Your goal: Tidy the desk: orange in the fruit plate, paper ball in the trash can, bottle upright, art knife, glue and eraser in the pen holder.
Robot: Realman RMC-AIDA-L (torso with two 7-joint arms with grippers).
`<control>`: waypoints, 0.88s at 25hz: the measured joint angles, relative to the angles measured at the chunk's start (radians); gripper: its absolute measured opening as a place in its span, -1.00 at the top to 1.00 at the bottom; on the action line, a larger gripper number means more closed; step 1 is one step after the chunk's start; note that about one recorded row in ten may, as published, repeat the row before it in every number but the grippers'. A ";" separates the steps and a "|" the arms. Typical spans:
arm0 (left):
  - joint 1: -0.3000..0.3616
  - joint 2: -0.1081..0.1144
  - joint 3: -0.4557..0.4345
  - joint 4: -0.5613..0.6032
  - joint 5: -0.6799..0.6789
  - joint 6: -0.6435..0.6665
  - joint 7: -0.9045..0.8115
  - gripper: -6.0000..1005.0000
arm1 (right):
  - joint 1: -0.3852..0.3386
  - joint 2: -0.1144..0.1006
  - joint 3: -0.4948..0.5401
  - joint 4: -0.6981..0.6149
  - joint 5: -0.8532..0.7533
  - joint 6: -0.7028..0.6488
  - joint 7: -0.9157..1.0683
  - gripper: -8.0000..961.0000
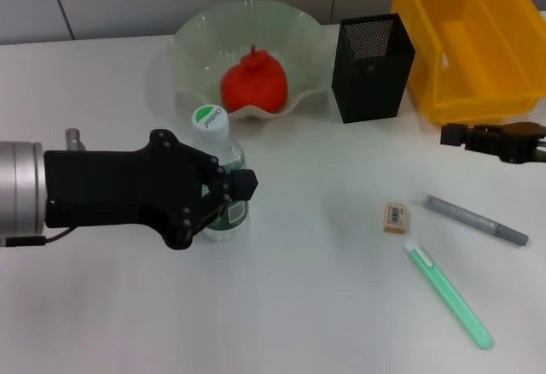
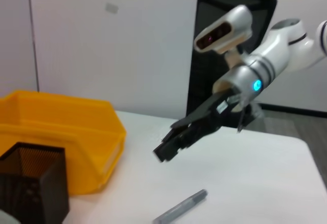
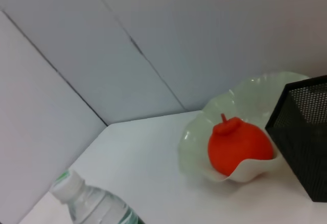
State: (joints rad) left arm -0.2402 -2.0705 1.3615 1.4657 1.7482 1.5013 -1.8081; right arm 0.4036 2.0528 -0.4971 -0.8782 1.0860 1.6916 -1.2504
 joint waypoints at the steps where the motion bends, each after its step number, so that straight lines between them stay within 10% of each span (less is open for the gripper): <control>1: 0.000 0.000 0.000 0.000 0.000 0.000 0.000 0.99 | 0.000 0.000 0.000 0.000 0.000 0.000 0.000 0.76; 22: 0.007 0.001 0.022 -0.070 0.037 -0.098 0.057 0.99 | 0.052 0.004 -0.149 -0.284 -0.239 0.025 0.504 0.59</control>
State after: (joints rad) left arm -0.2328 -2.0693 1.3840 1.3955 1.7848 1.4029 -1.7512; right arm 0.4558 2.0571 -0.6466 -1.1625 0.8466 1.7162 -0.7463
